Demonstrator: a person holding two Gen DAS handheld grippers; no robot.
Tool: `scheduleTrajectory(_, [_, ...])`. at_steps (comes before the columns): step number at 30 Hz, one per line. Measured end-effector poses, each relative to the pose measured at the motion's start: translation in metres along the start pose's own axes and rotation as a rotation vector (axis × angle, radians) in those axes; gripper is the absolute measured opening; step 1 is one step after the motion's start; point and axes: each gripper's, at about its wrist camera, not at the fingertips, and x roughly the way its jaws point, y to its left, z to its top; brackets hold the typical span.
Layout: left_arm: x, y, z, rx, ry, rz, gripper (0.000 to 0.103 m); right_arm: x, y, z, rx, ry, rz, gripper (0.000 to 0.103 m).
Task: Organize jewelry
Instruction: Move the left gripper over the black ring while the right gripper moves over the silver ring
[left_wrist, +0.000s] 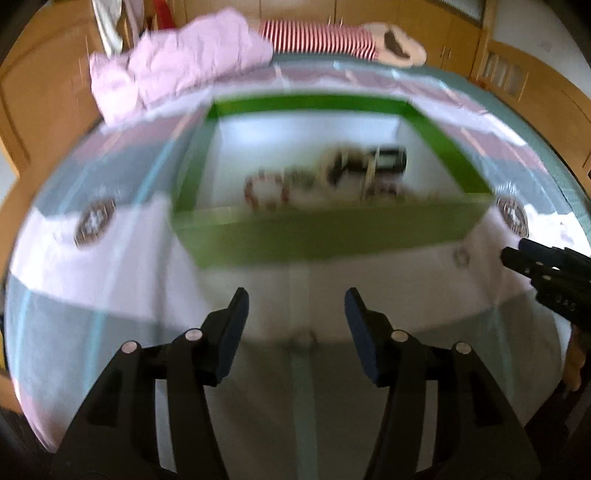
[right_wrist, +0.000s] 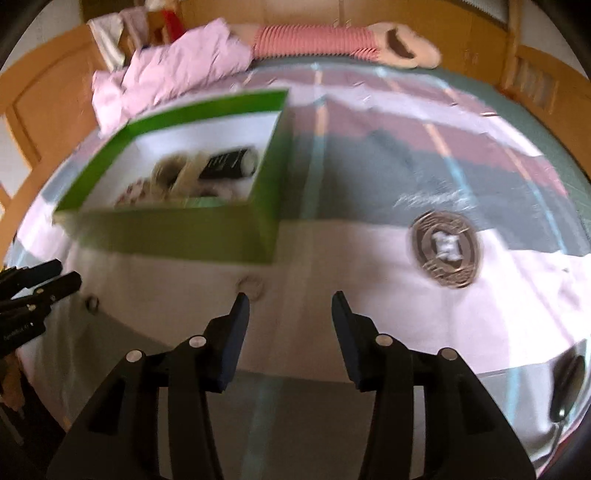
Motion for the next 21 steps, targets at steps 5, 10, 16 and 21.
scheduleTrajectory(5, [0.008, 0.001, -0.019, -0.017, 0.048, -0.003, 0.054, 0.034, 0.027, 0.006, -0.093, 0.023, 0.001, 0.046])
scheduleTrajectory(10, [0.009, 0.012, -0.032, -0.043, 0.067, 0.002, 0.054, 0.042, 0.036, 0.01, -0.08, 0.044, 0.038, 0.022])
scheduleTrajectory(16, [0.011, 0.018, -0.036, -0.074, 0.068, -0.014, 0.054, 0.021, 0.044, -0.019, -0.138, 0.079, 0.089, 0.022])
scheduleTrajectory(21, [0.014, 0.006, -0.03, -0.062, 0.066, -0.038, 0.054, -0.003, 0.036, -0.046, -0.109, 0.034, 0.117, 0.041])
